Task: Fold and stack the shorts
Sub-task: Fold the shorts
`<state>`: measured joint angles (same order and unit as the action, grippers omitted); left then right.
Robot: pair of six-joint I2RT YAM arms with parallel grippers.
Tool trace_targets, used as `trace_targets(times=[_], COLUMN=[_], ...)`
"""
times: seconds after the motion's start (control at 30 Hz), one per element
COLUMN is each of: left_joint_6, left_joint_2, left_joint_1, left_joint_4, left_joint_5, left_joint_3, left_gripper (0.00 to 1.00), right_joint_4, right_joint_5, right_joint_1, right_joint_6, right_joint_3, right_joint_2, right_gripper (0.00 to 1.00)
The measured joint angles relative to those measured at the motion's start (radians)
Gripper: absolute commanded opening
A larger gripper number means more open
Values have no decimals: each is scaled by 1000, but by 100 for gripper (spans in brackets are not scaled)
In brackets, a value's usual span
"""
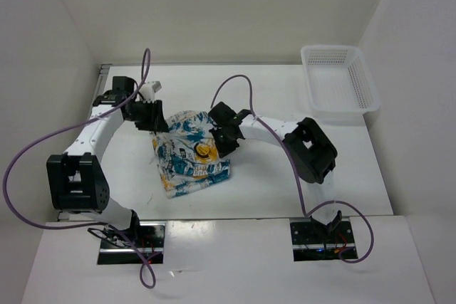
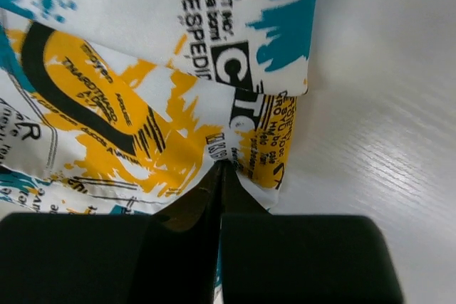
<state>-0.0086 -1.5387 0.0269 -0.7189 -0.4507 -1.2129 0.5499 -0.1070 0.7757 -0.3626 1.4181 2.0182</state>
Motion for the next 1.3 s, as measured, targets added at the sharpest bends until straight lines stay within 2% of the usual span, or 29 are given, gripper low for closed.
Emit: trace_targets(times=[0.1, 0.2, 0.37, 0.57, 0.77, 1.03, 1.1, 1.13, 1.17, 1.2, 1.27, 1.3], left_joint_6=[4, 4, 4, 3, 2, 2, 2, 2, 3, 3, -1, 2], left_joint_2=[21, 10, -83, -197, -214, -257, -284, -295, -303, -308, -302, -289], left_joint_1=[-8, -27, -43, -45, -47, -47, -48, -48, -48, -48, -47, -47], left_joint_4=[35, 84, 143, 226, 256, 246, 228, 218, 208, 194, 182, 176], left_joint_5=[-40, -71, -81, -36, -17, 0, 2, 4, 8, 9, 10, 9], left_joint_3=[-11, 32, 118, 174, 175, 136, 98, 74, 48, 17, -39, -63], left_gripper=[26, 22, 21, 21, 21, 22, 27, 38, 48, 60, 79, 82], right_joint_4=[25, 40, 53, 42, 56, 58, 48, 30, 30, 29, 32, 32], right_joint_5=[31, 55, 67, 69, 53, 78, 78, 75, 73, 75, 95, 111], right_joint_1=[1, 1, -4, -19, -67, -107, -114, -116, -120, -127, -148, -161], right_joint_6=[1, 1, 1, -8, -39, -44, -62, -69, -81, -92, -98, -96], right_joint_3=[57, 153, 382, 601, 636, 704, 636, 573, 509, 447, 353, 326], right_joint_2=[-2, -2, 39, 232, 414, 409, 372, 336, 289, 239, 123, 62], right_gripper=[2, 2, 4, 4, 4, 6, 18, 27, 40, 72, 91, 98])
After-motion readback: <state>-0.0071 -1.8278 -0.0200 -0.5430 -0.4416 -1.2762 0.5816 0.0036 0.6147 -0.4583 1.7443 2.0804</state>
